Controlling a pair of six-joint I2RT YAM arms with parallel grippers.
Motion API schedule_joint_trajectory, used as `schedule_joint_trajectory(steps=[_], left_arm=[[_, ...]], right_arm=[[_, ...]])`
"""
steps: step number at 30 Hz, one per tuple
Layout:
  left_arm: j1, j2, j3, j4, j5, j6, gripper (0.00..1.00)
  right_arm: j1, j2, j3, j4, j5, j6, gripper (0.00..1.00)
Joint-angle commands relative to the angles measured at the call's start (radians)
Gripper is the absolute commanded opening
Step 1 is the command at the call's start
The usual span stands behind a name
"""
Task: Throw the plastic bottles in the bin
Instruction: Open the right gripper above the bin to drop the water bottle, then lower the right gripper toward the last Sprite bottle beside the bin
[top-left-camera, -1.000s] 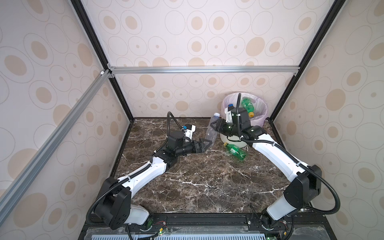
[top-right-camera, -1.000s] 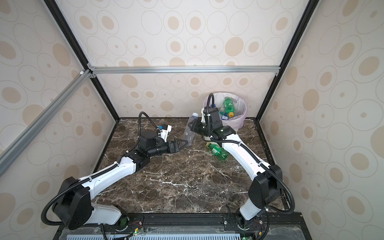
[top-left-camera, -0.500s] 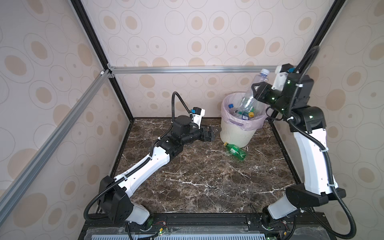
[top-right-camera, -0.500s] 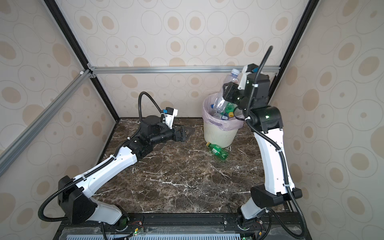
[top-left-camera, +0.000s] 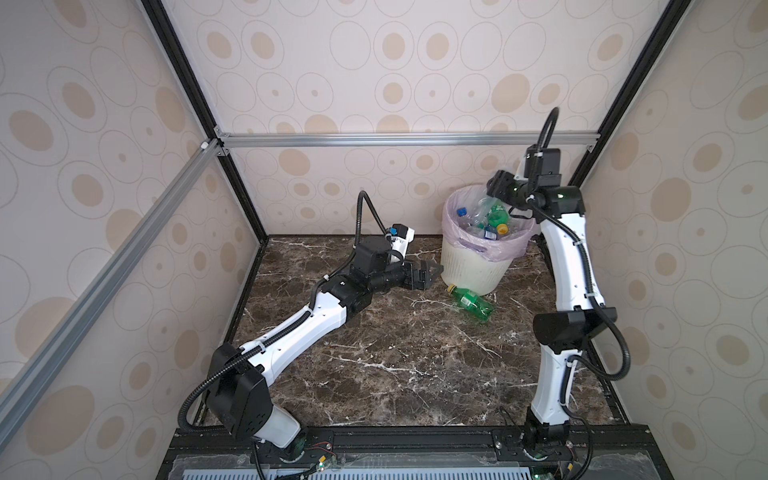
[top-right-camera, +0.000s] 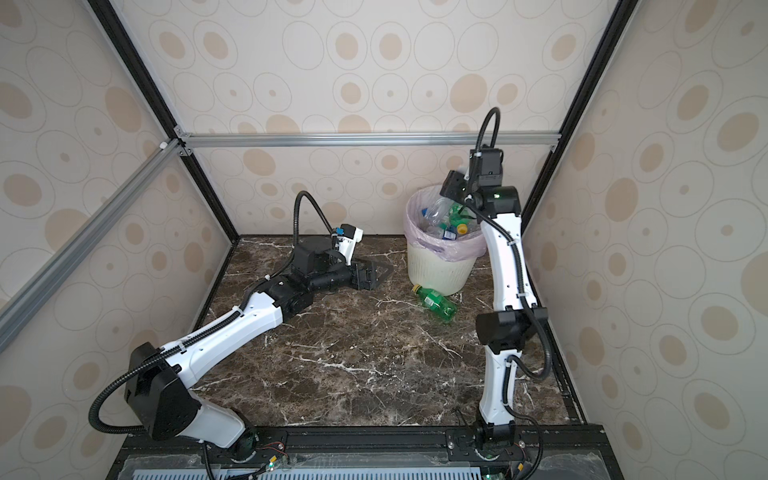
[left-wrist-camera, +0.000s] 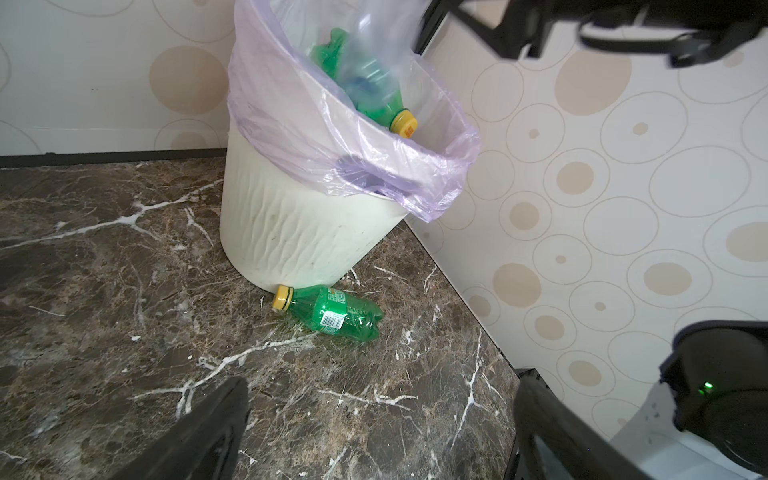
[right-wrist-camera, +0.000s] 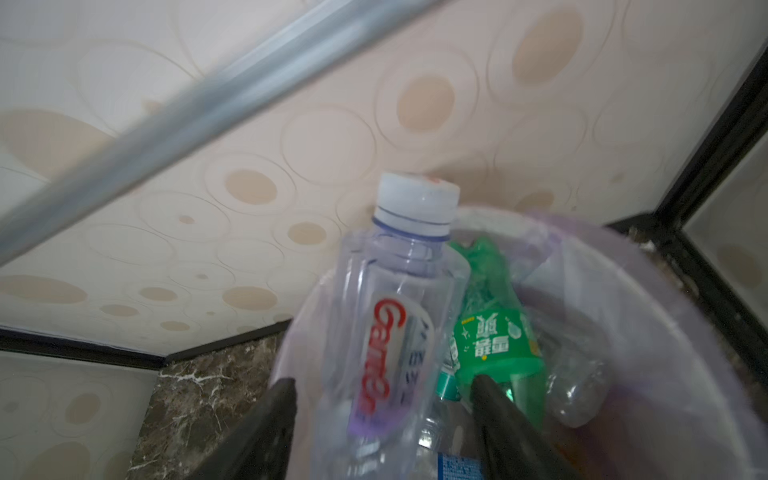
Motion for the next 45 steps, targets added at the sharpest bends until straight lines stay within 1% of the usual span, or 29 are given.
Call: schedule_joint_trajectory(steps=[1,4,7,15,19,23,26,31,33,34,37,42,45], left_arm=[[-0.011,-0.029,-0.022,-0.014,-0.007,0.016,0.99],[-0.012,-0.028,-0.039,0.001,0.001,0.003,0.99],[-0.015,-0.022,-0.042,0.008,0.009,-0.004,0.99],[-0.026,-0.022,-0.047,0.008,0.000,-0.004,0.99],[-0.027,-0.009,-0.061,0.007,-0.016,-0.011,0.99],[-0.029,0.027,-0.076,0.032,0.001,-0.056,0.99],[-0.029,0.050,-0.105,0.083,0.017,-0.108,0.99],[-0.030,0.093,-0.170,0.222,0.056,-0.212,0.99],[-0.029,0.119,-0.185,0.265,0.067,-0.245,0.99],[-0.029,0.132,-0.193,0.287,0.097,-0.262,0.99],[-0.031,0.161,-0.210,0.333,0.108,-0.298,0.99],[-0.035,0.192,-0.231,0.387,0.118,-0.331,0.99],[-0.035,0.198,-0.250,0.417,0.124,-0.351,0.99]], right_arm=[[0.000,-0.131,-0.041,-0.021,-0.001,0.003,0.81],[0.000,-0.205,-0.141,0.038,0.007,-0.005,0.89],[-0.001,-0.238,-0.161,0.038,0.008,-0.009,0.94],[-0.001,-0.289,-0.181,0.026,-0.010,-0.012,0.99],[-0.002,-0.353,-0.265,0.051,-0.023,-0.011,1.00],[0.000,-0.457,-0.443,0.092,-0.030,-0.016,1.00],[0.002,-0.556,-0.610,0.124,-0.037,-0.022,1.00],[0.015,-0.744,-0.923,0.188,-0.011,-0.042,1.00],[0.021,-0.816,-1.033,0.201,0.007,-0.048,1.00],[0.026,-0.852,-1.087,0.211,0.011,-0.051,1.00],[0.038,-0.947,-1.248,0.236,0.015,-0.049,1.00],[0.046,-1.021,-1.461,0.282,0.020,-0.049,1.00],[0.063,-1.038,-1.581,0.353,0.031,-0.034,1.00]])
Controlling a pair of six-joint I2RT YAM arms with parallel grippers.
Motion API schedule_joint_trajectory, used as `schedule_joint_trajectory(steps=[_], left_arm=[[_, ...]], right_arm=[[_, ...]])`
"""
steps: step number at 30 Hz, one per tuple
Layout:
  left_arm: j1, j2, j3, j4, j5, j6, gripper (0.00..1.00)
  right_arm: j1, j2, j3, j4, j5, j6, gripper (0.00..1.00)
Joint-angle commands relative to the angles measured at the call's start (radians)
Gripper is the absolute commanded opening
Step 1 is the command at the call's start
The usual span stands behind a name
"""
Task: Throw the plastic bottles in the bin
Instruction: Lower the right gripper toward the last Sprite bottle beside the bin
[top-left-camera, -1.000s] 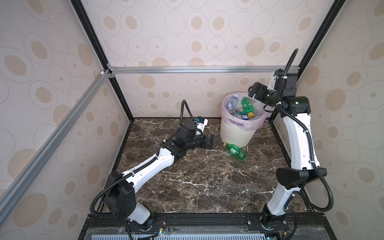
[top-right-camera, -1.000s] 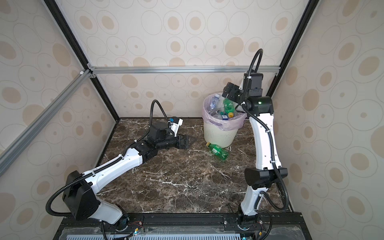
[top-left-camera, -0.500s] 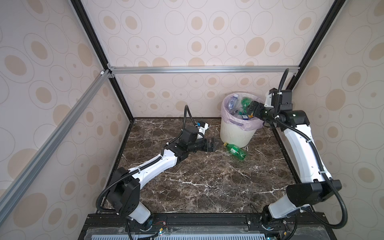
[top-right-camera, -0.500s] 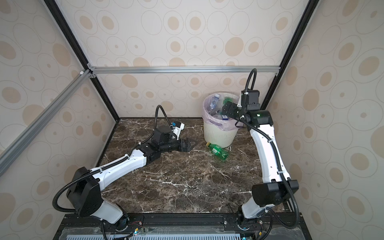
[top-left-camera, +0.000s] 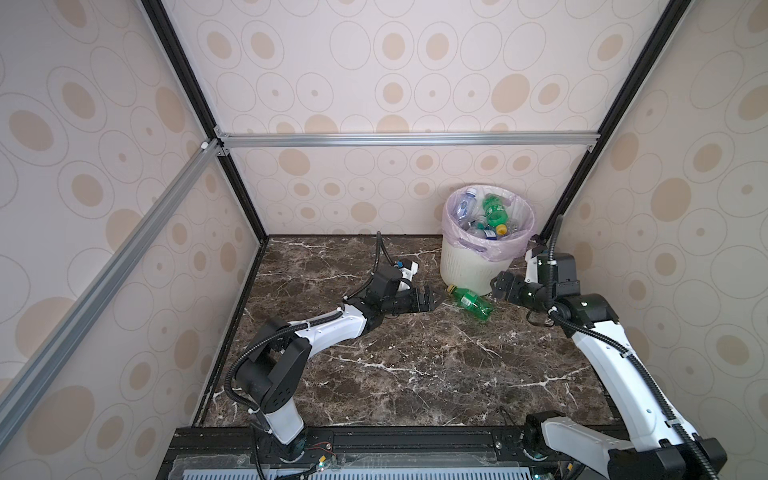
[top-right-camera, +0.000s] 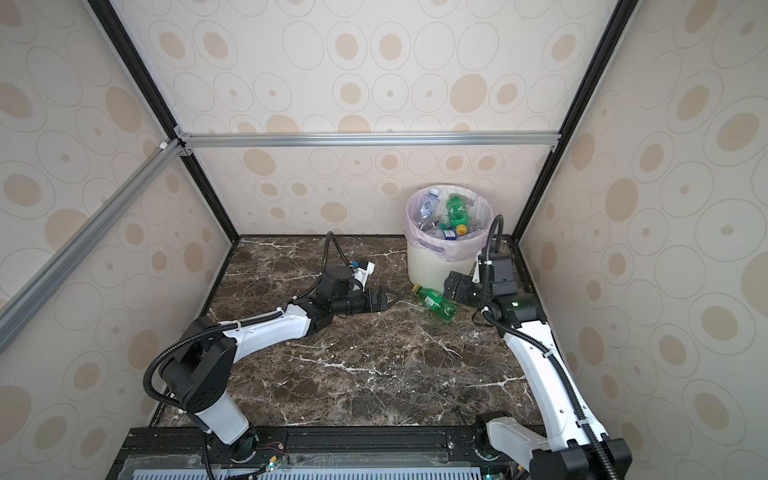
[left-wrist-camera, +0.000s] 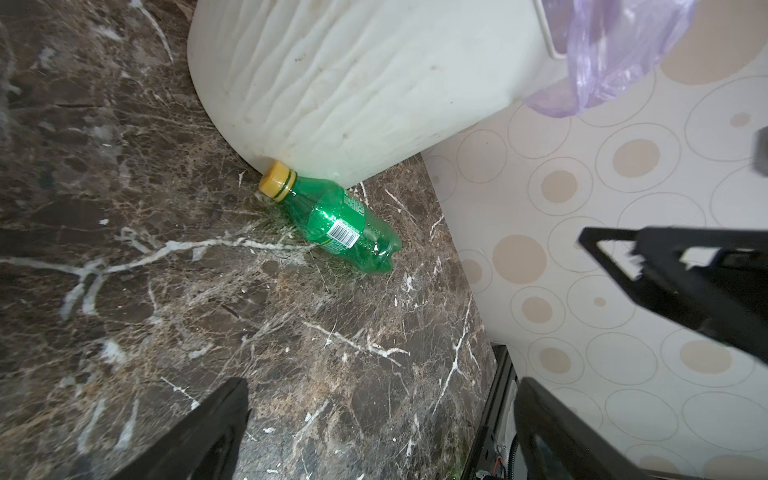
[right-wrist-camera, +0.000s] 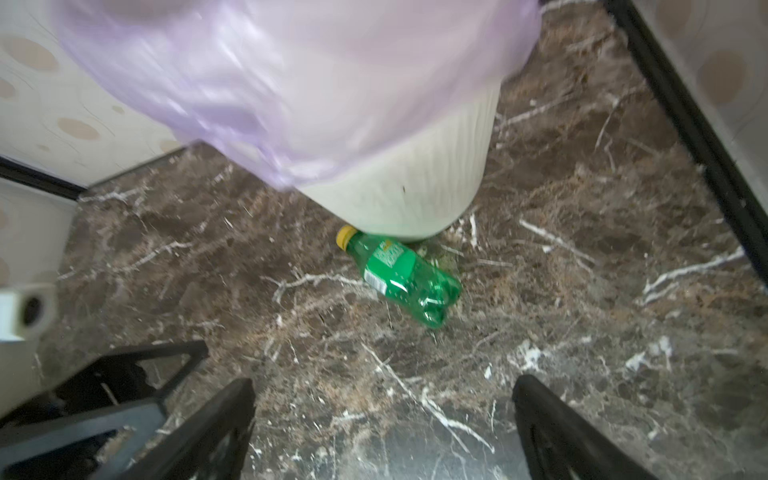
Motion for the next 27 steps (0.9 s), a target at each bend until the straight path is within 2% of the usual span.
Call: schedule_joint_trajectory(steps=[1,4,13,27], left_arm=[[-0.011,0.008,-0.016,0.090,0.025,-0.054,0.99],[-0.011,0.009,-0.037,0.109,0.030,-0.067,0.99],[-0.011,-0.025,-0.076,0.085,0.020,-0.048,0.99],[-0.012,-0.021,-0.090,0.093,0.020,-0.049,0.99]], right_arm=[[0.029,-0.014,-0.107,0.111,0.036,0.007,1.00],[0.061,0.034,-0.181,0.197,0.088,0.005,1.00],[0.074,0.176,-0.274,0.436,0.100,-0.004,1.00],[0.074,0.385,-0.233,0.532,0.135,-0.020,1.00]])
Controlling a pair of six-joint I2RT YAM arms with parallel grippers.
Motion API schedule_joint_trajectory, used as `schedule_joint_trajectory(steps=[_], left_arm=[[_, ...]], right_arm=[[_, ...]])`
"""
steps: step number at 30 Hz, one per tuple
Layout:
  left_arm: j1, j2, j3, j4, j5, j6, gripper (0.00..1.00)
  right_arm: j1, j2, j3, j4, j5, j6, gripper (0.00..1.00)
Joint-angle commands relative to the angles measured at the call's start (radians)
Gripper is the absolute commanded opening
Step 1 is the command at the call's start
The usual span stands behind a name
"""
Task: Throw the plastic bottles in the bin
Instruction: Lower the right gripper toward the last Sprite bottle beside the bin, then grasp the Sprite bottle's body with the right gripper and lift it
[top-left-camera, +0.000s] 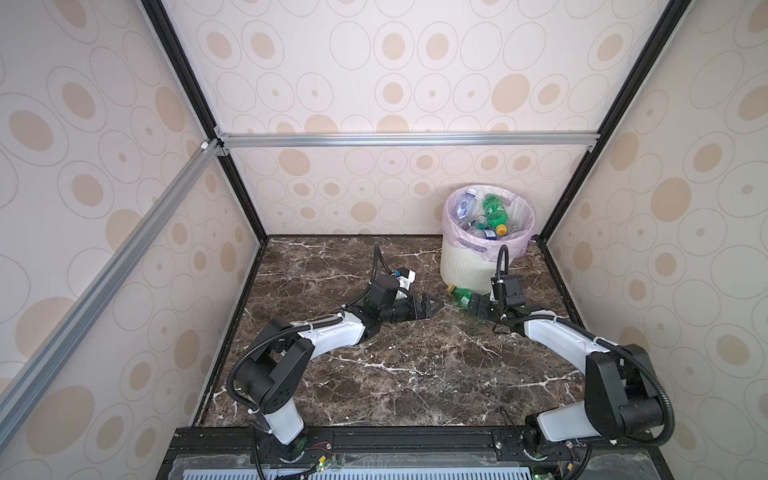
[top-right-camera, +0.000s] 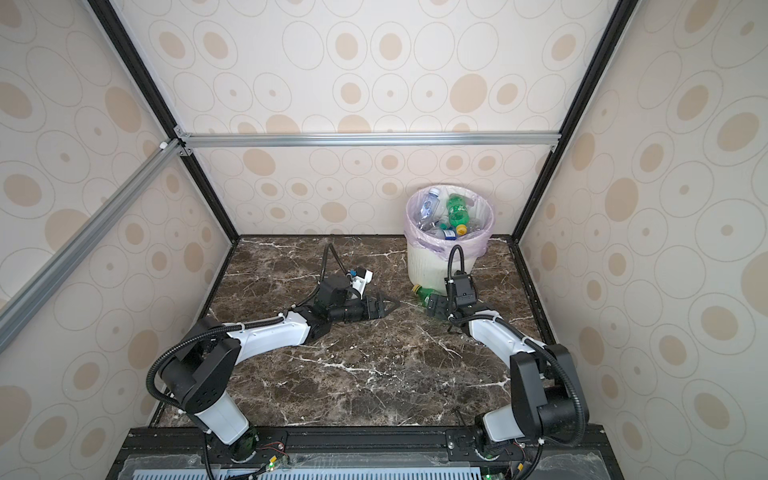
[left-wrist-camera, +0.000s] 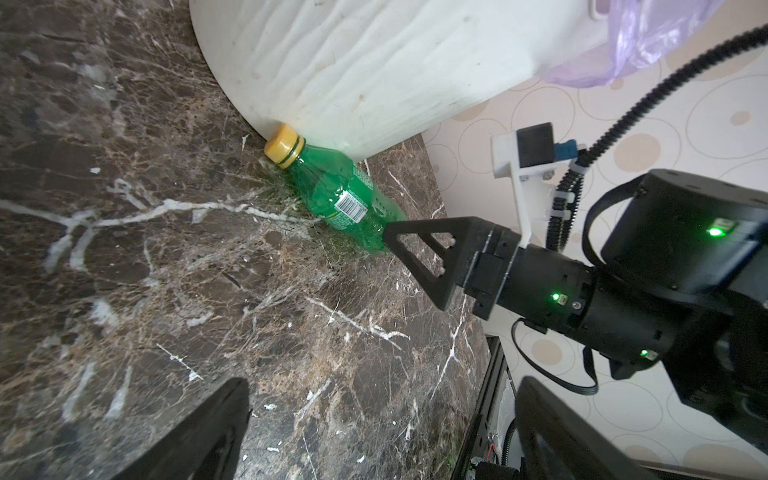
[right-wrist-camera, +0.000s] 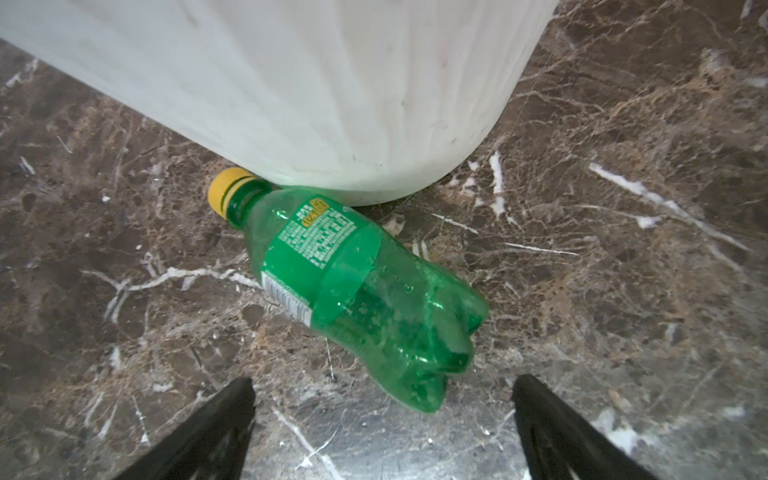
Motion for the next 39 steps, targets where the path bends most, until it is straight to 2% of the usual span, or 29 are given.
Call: schedule_joint_trajectory(steps=[1,9,15,18,22,29,39], left_arm=[[-0.009,-0.018,0.003,0.013,0.004,-0.002,0.99],[-0.006,-0.027,-0.006,-0.004,-0.004,0.017,0.99],[0.031,-0.052,-0.023,-0.010,-0.014,0.022,0.99],[0.069,-0.103,-0.056,-0.007,-0.033,0.022,0.99],[0.106,-0.145,-0.072,-0.033,-0.040,0.046,0.99],[0.117,-0.164,-0.094,-0.029,-0.037,0.040,0.99],[0.137,-0.196,-0.129,-0.038,-0.034,0.049,0.99]], right_arm=[[0.006,0.030,0.027,0.054,0.019,-0.018,1.00],[0.045,0.087,0.045,0.045,-0.027,-0.010,1.00],[0.160,0.037,0.033,0.017,-0.061,0.052,1.00],[0.167,-0.033,0.006,0.023,-0.092,0.080,1.00],[0.167,-0.081,0.053,-0.058,-0.014,0.028,1.00],[0.180,0.059,0.175,-0.105,0.025,-0.093,1.00],[0.222,0.226,0.266,-0.114,-0.008,-0.131,0.97]])
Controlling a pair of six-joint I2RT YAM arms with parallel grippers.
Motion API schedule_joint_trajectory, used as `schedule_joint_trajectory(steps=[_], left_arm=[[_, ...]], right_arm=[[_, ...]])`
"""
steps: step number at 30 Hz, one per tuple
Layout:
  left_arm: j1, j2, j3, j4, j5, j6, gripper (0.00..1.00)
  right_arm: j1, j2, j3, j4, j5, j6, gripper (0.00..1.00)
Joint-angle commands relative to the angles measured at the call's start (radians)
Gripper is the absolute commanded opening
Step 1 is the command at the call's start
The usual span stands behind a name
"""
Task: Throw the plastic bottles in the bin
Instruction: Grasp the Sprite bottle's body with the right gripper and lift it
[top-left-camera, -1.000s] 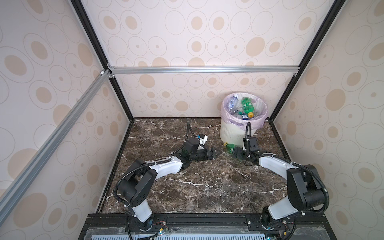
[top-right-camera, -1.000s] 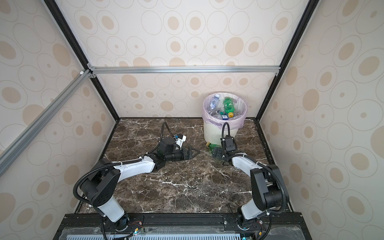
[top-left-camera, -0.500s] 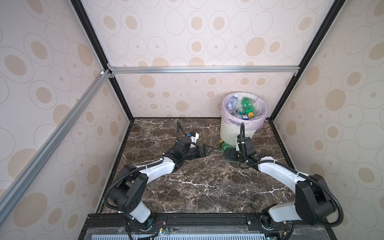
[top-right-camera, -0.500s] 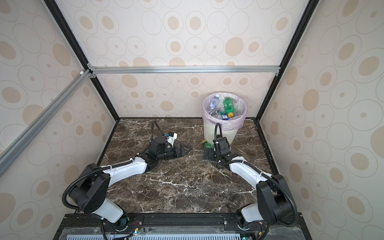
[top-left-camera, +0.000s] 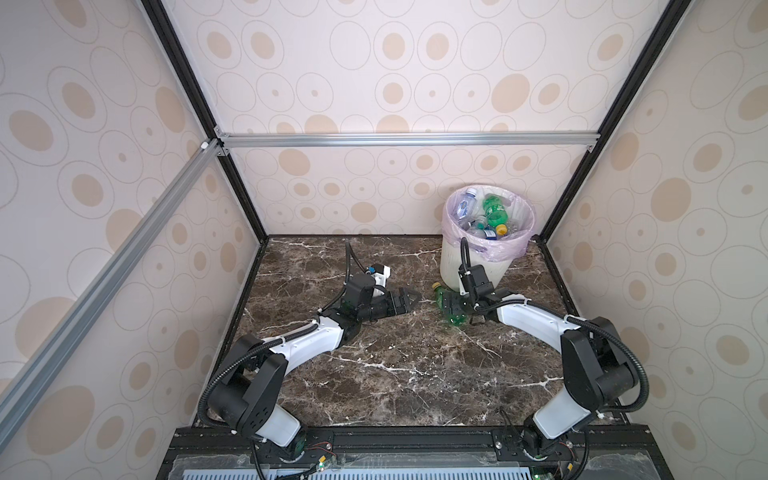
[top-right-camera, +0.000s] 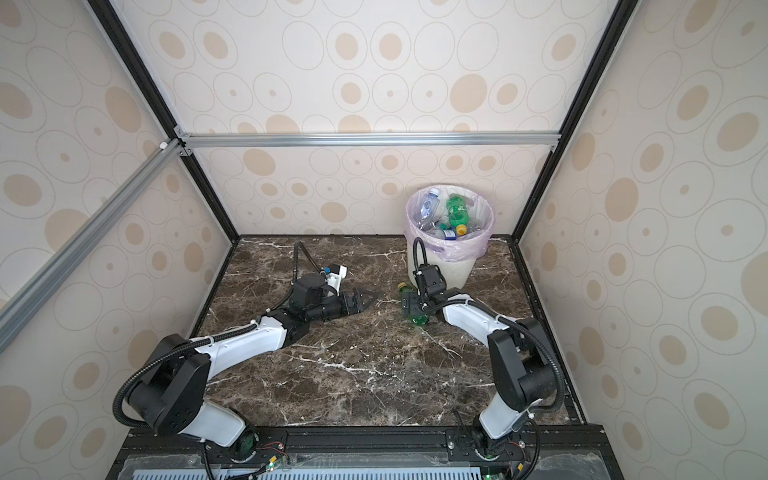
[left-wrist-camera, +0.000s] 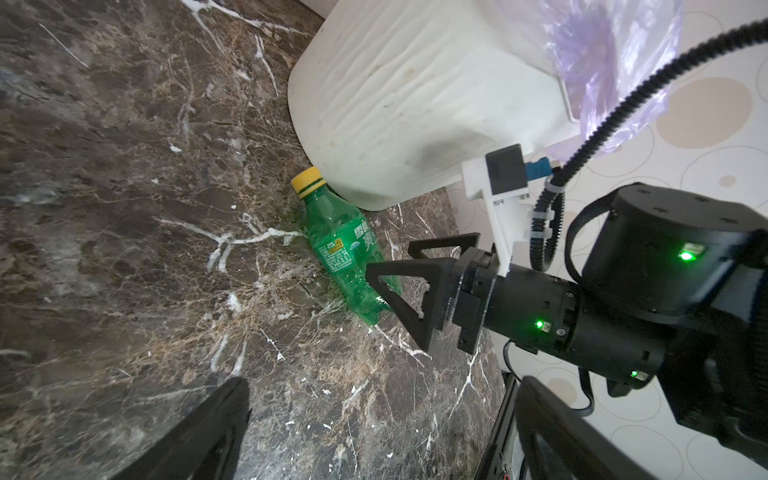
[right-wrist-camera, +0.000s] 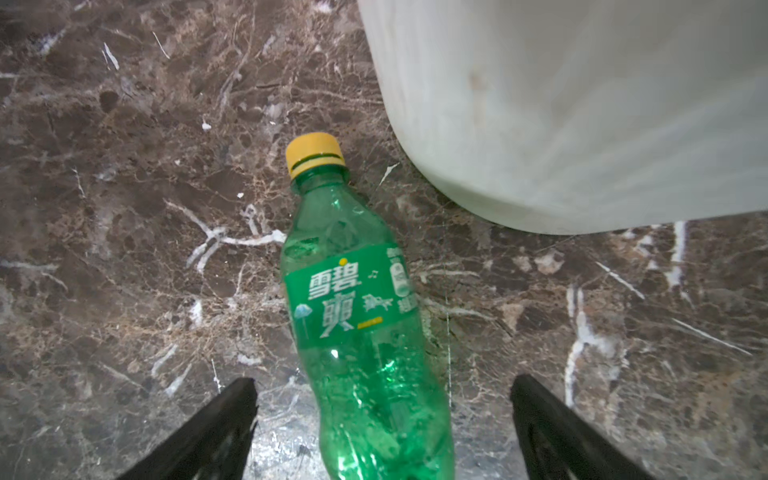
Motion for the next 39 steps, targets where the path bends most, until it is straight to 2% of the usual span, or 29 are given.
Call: schedule_joint_trajectory(steps=[1,11,17,23,39], left_arm=[[0.010,-0.023,-0.007,0.001,0.001,0.017,0.99],[0.019,-0.038,-0.017,-0.003,0.004,0.020,0.99],[0.022,-0.046,-0.032,0.005,0.006,0.015,0.99],[0.022,-0.066,-0.027,-0.008,0.003,0.022,0.99],[0.020,-0.135,0.060,-0.109,-0.051,0.111,0.99]], right_arm=[[0.023,0.050,0.049,-0.025,-0.010,-0.030,0.96],[0.034,0.175,0.123,-0.095,0.012,-0.032,0.81],[0.043,0.195,0.128,-0.114,0.025,-0.032,0.70],[0.050,0.165,0.146,-0.149,0.036,-0.012,0.55],[0.077,-0.060,0.328,-0.358,0.017,0.015,0.52]])
